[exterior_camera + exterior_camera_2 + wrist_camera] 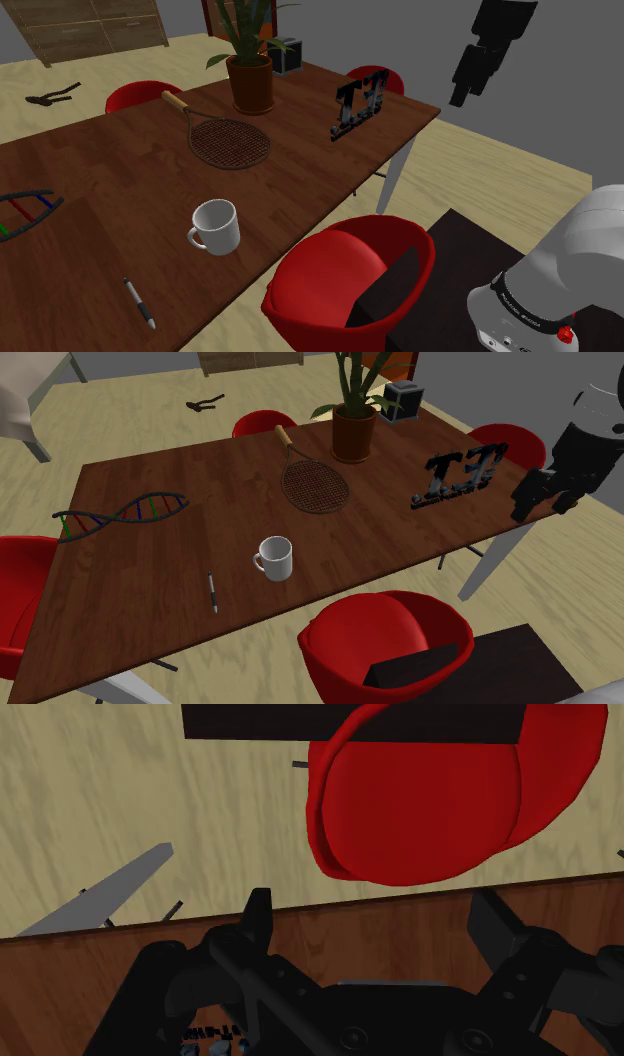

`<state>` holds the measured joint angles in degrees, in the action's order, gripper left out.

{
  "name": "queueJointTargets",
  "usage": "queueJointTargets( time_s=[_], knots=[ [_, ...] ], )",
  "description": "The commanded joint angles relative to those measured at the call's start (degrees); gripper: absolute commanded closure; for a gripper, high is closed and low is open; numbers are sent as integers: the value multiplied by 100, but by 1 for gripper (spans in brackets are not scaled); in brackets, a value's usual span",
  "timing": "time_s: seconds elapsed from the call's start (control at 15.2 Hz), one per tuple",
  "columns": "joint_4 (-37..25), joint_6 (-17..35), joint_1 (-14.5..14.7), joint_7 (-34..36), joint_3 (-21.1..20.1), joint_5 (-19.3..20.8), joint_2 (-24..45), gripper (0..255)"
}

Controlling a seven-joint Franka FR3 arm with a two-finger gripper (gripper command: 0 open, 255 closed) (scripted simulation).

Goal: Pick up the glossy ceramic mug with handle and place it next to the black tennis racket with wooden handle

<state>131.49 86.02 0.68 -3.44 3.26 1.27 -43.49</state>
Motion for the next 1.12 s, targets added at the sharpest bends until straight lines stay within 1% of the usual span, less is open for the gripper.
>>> queueJointTargets(
  time_s=[0.0, 0.53, 1.06],
  knots=[
    [0, 0, 0, 0, 0, 0, 0, 0],
    [178, 1077, 362, 543, -643, -468, 804, 0],
    [-69, 2089, 671, 1056, -1270, -727, 1937, 0]
  ],
)
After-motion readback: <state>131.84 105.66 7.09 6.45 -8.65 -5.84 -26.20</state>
